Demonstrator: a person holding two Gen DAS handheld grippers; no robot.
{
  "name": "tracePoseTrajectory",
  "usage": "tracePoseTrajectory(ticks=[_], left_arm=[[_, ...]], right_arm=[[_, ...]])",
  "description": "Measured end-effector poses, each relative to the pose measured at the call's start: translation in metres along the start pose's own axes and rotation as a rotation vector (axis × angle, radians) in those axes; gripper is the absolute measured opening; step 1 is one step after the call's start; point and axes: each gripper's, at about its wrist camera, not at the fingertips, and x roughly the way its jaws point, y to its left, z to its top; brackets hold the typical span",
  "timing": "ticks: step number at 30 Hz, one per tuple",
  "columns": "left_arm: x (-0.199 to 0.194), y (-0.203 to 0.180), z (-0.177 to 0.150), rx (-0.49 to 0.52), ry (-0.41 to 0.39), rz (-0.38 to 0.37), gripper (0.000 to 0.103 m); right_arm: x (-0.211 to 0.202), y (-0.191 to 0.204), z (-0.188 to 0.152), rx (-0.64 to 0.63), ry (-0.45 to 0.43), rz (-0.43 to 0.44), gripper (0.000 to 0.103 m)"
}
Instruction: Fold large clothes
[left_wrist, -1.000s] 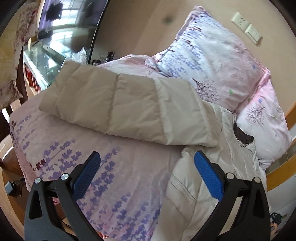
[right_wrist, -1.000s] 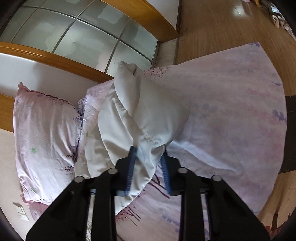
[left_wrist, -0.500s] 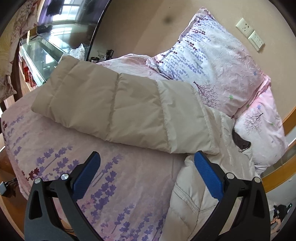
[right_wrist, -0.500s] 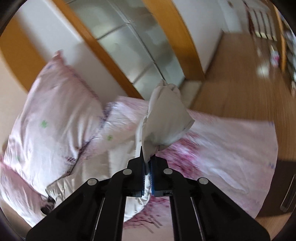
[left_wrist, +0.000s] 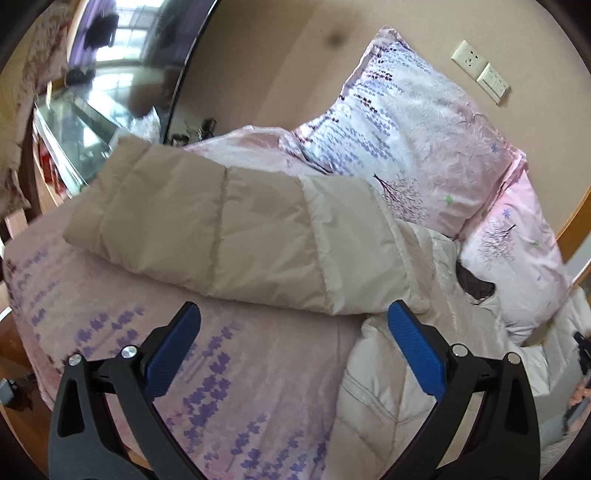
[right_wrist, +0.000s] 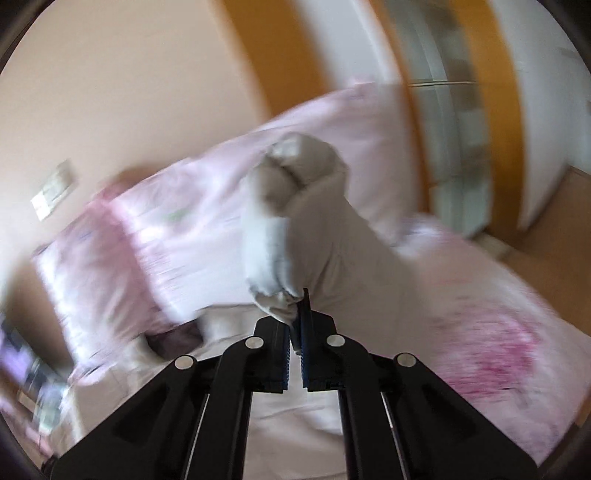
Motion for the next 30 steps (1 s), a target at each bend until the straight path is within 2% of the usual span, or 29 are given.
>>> tracePoseTrajectory(ticks=[4, 7, 10, 16, 20, 23, 24, 27, 28, 30], left_arm=[[0.001, 0.001, -0.001, -0.018, 0.002, -0.001, 0.101], [-0.001, 0.0, -0.002, -0.001, -0.01, 0.009, 0.101], [-0.002, 0.002, -0.001, -0.014, -0.011, -0.002, 0.101], [-0.001, 0.0, 0.003, -0.026, 0.023, -0.056, 0.1], [-0.004, -0.039, 0.014, 0.048, 0.038, -0.144, 0.1], [0.004, -0.082, 0.019, 0.09, 0.094, -0.249, 0.1], [0.012, -0.103, 0.02, 0.096, 0.141, -0.3, 0.1], [0.041, -0.145, 0.018, 0.101, 0.28, -0.374, 0.1], [0.056, -0.162, 0.017, 0.106, 0.34, -0.396, 0.1], [0.082, -0.193, 0.009, 0.123, 0.432, -0.414, 0.098]], right_arm=[[0.035, 0.071, -0.02, -0.063, 0.133, 0.179, 0.004], [0.062, 0.11, -0.038, -0.112, 0.219, 0.227, 0.004], [0.088, 0.144, -0.062, -0.167, 0.305, 0.227, 0.004], [0.113, 0.159, -0.092, -0.192, 0.386, 0.19, 0.004], [0.118, 0.163, -0.106, -0.223, 0.414, 0.16, 0.004], [0.126, 0.169, -0.118, -0.273, 0.44, 0.124, 0.005], [0.13, 0.173, -0.124, -0.307, 0.454, 0.101, 0.006], [0.139, 0.187, -0.143, -0.428, 0.511, 0.042, 0.016], [0.14, 0.192, -0.15, -0.48, 0.53, 0.013, 0.023], [0.138, 0.196, -0.157, -0.529, 0.546, 0.006, 0.047]])
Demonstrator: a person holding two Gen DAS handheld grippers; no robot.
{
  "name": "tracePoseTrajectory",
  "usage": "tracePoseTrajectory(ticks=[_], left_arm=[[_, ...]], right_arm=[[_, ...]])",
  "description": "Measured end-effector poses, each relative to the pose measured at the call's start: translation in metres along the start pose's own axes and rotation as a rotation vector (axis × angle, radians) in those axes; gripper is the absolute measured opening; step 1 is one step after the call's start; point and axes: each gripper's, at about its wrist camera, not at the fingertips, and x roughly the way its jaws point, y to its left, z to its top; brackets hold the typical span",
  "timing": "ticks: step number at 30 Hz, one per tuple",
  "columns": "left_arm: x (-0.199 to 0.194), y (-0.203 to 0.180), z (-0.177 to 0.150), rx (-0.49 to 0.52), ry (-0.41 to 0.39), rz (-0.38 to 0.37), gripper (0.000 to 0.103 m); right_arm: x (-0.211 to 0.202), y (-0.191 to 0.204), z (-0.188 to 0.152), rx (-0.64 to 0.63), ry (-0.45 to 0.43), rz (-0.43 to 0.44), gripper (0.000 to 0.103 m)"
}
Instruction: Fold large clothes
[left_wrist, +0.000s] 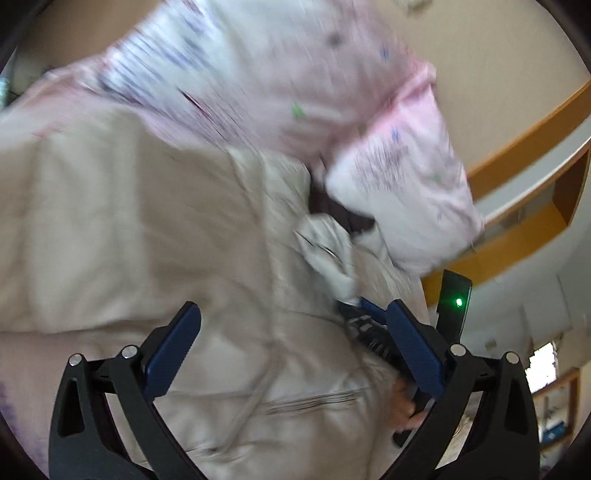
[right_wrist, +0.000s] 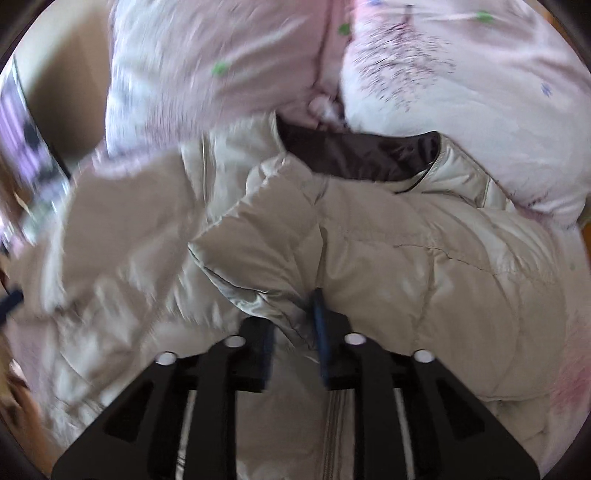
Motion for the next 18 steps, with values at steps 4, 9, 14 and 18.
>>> tracePoseTrajectory(ticks=[4, 9, 14, 18], left_arm=[[0.054, -0.02, 0.005, -0.017, 0.121, -0.021, 0.085], [0.11, -0.033, -0.001, -0.044, 0.239, 0.006, 0.065], [0.144, -0.03, 0.0, -0.111, 0.252, 0.012, 0.028], [0.141, -0.021, 0.004, -0.119, 0.195, 0.015, 0.011]], right_arm=[[-0.026, -0.01, -0.013, 0.01, -0.063, 0.054, 0.088], [-0.073, -0.078, -0.033, 0.247, -0.13, 0.166, 0.088], [-0.098, -0.153, -0.054, 0.487, -0.195, 0.179, 0.087], [-0.11, -0.189, -0.066, 0.597, -0.242, 0.141, 0.087]])
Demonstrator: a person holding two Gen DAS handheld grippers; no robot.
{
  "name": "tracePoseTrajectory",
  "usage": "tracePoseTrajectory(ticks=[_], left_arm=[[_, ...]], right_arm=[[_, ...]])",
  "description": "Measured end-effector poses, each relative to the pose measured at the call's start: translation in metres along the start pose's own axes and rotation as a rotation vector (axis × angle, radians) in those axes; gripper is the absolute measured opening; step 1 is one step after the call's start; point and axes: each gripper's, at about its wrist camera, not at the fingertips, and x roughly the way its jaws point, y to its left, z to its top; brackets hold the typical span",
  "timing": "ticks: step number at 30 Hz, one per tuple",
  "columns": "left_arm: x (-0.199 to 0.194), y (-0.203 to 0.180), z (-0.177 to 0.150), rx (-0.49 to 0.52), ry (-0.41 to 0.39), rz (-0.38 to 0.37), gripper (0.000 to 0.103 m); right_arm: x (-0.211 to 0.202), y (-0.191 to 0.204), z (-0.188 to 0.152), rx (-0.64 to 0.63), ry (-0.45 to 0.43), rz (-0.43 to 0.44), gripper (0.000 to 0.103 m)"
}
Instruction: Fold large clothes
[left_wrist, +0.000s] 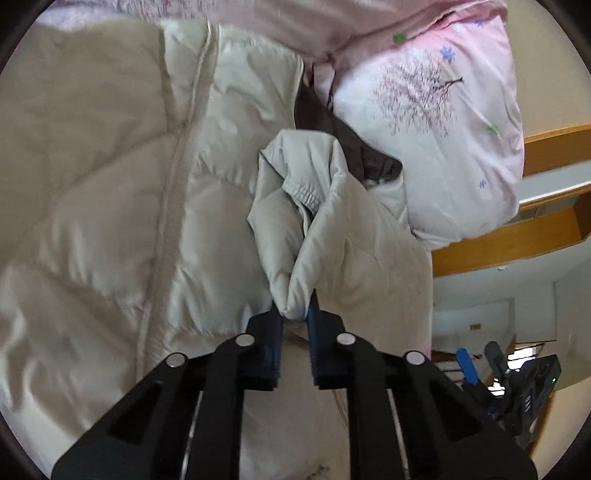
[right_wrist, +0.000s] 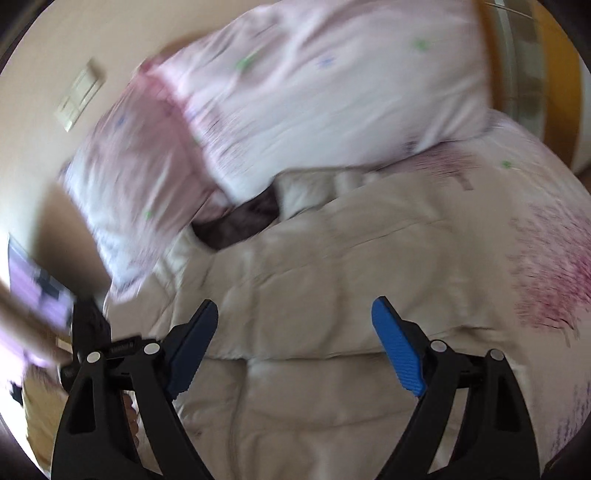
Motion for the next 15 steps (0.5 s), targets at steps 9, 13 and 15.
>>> tracePoseTrajectory(ticks=[9, 13, 15], left_arm=[[-0.011, 0.026, -0.011, -0.062, -0.001, 0.043, 0.013], [-0.021, 0.027, -0.016, -0.066, -0.009, 0.041, 0.024], [-0.039, 0.026, -0.022, -0.036, -0.036, 0.041, 0.037]], right_arm=[[0.033, 0.043, -0.012, -0.102, 0.111, 0.064, 0.068], [0.074, 0.09, -0.026, -0.156, 0.237, 0.13, 0.051], [0.089, 0.11, -0.03, -0.201, 0.259, 0.122, 0.049]])
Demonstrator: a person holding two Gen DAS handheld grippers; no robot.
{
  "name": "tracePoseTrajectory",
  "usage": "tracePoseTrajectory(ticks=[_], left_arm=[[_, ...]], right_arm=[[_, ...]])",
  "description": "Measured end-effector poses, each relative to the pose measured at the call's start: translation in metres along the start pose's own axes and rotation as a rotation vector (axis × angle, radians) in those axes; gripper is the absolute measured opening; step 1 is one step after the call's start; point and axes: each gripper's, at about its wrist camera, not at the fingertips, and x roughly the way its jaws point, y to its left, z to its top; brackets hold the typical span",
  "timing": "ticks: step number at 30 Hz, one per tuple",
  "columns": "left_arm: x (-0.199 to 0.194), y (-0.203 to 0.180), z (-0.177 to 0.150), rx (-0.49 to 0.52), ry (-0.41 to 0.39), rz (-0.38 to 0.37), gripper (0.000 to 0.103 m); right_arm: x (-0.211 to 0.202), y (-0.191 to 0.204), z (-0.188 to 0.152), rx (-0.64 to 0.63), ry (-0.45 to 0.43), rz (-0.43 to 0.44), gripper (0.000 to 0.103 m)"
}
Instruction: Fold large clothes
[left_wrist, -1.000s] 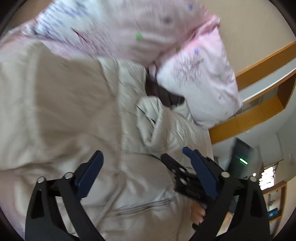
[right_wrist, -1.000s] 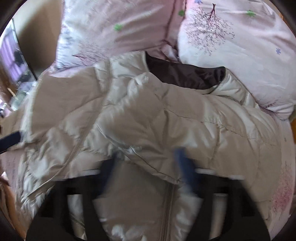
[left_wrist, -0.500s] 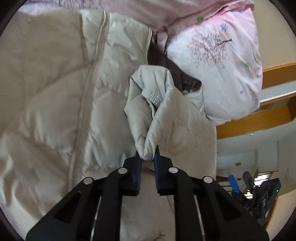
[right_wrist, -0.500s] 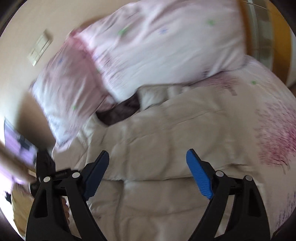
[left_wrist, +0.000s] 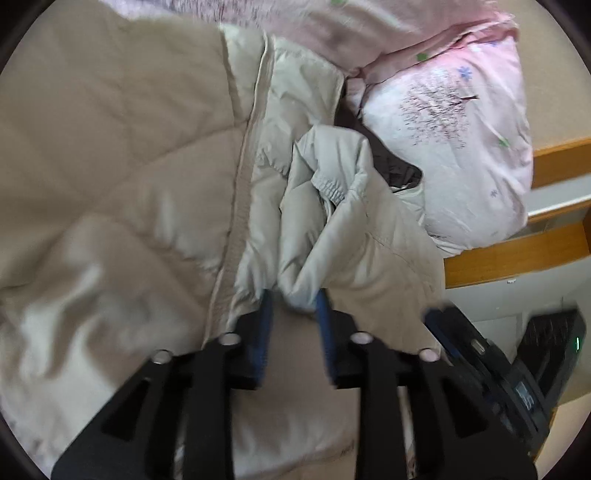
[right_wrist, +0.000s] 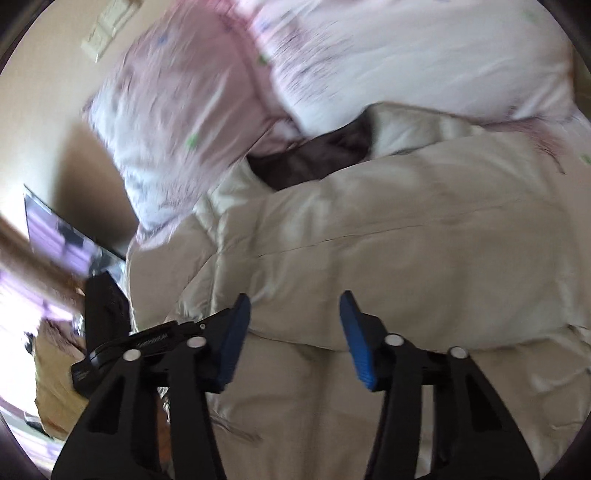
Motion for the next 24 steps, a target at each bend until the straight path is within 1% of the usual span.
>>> tracePoseTrajectory(ticks=[1, 2, 3, 4, 6, 7, 9, 10, 11, 12, 13, 15, 16, 18, 19, 20, 22, 24], left_arm=[[-0.008, -0.001, -0.002, 0.012, -0.016, -0.002, 0.051], [-0.023, -0.001, -0.006, 0.032, -0.041, 0.001, 0.058], [-0.038, 0.0, -0.01, 0.053, -0.071, 0.004, 0.068], [-0.057, 0.004, -0.015, 0.077, -0.112, 0.006, 0.075], [-0.092, 0.015, -0.022, 0.104, -0.177, 0.015, 0.081], [-0.115, 0.026, -0.027, 0.122, -0.219, 0.039, 0.084], [-0.142, 0.044, -0.033, 0.122, -0.272, 0.093, 0.084], [-0.16, 0.06, -0.039, 0.107, -0.306, 0.132, 0.084], [-0.173, 0.075, -0.043, 0.087, -0.324, 0.152, 0.084], [-0.184, 0.09, -0.045, 0.06, -0.338, 0.164, 0.084], [-0.197, 0.109, -0.048, 0.014, -0.352, 0.173, 0.083], [-0.215, 0.142, -0.054, -0.082, -0.379, 0.167, 0.082], [-0.226, 0.161, -0.058, -0.137, -0.396, 0.162, 0.079], [-0.241, 0.189, -0.064, -0.221, -0.429, 0.167, 0.078], [-0.248, 0.201, -0.067, -0.263, -0.45, 0.168, 0.078], [-0.254, 0.212, -0.07, -0.301, -0.469, 0.171, 0.077], [-0.262, 0.232, -0.073, -0.386, -0.505, 0.16, 0.076], [-0.266, 0.248, -0.074, -0.456, -0.533, 0.14, 0.073]], right_arm=[[0.007, 0.007, 0.001, -0.013, 0.012, -0.001, 0.047], [0.017, 0.016, 0.003, -0.038, 0.036, 0.001, 0.045], [0.025, 0.024, 0.005, -0.056, 0.05, 0.001, 0.044], [0.031, 0.031, 0.006, -0.074, 0.06, -0.001, 0.043], [0.045, 0.05, 0.006, -0.126, 0.072, -0.005, 0.042], [0.049, 0.055, 0.005, -0.146, 0.076, -0.006, 0.042], [0.063, 0.067, 0.002, -0.186, 0.111, -0.012, 0.042], [0.072, 0.07, 0.0, -0.193, 0.144, -0.015, 0.042], [0.085, 0.07, -0.004, -0.193, 0.197, -0.028, 0.043], [0.095, 0.069, -0.008, -0.201, 0.229, -0.056, 0.043], [0.102, 0.068, -0.011, -0.212, 0.232, -0.072, 0.043], [0.102, 0.064, -0.009, -0.195, 0.224, -0.057, 0.044], [0.1, 0.063, -0.008, -0.179, 0.224, -0.043, 0.044], [0.087, 0.061, -0.005, -0.144, 0.209, -0.002, 0.046], [0.083, 0.062, -0.005, -0.141, 0.201, 0.006, 0.052], [0.071, 0.063, -0.005, -0.14, 0.174, 0.015, 0.057], [0.057, 0.064, -0.005, -0.146, 0.138, 0.025, 0.061], [0.042, 0.063, -0.007, -0.145, 0.117, 0.045, 0.061]])
